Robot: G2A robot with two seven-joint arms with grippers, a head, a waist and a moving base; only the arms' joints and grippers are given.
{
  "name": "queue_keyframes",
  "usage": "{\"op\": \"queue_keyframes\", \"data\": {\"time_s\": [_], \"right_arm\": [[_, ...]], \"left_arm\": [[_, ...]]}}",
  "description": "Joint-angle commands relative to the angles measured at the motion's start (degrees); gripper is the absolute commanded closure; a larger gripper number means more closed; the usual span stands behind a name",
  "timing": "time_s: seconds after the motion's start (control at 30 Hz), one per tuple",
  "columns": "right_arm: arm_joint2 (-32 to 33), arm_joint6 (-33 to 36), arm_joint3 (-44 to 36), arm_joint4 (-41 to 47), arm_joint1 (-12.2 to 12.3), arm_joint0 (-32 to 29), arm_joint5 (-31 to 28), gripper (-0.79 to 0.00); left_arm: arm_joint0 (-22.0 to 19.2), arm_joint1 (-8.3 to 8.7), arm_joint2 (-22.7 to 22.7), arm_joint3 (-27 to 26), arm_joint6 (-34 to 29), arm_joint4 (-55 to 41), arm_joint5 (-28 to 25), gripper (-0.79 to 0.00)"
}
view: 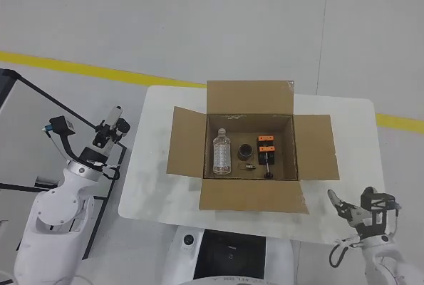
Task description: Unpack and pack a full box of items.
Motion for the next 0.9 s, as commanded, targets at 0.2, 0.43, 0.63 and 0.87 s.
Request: {"op": "queue_keyframes", "data": {"time_s": [0.2, 0.43, 0.63, 0.87], "right_arm": [[5.6, 30.3, 19.4, 54.2, 2.8, 9.4, -26.8, -0.785], [7.5, 68.6, 34.3, 98.5, 6.2, 17.4, -18.6, -0.785], [7.5, 68.6, 34.3, 98.5, 6.2, 17.4, -18.6, -0.785], [5.0, 65.0, 30.4, 96.6, 6.0, 18.7, -14.0, -0.680]], "left_arm": [[0.0, 0.00, 0.0, 0.0, 0.0, 0.0, 0.0, -0.785], [0.0, 0.00, 0.0, 0.0, 0.0, 0.0, 0.0, -0.785], [0.0, 0.00, 0.0, 0.0, 0.0, 0.0, 0.0, -0.785], [0.0, 0.00, 0.0, 0.0, 0.0, 0.0, 0.0, -0.785]]}}
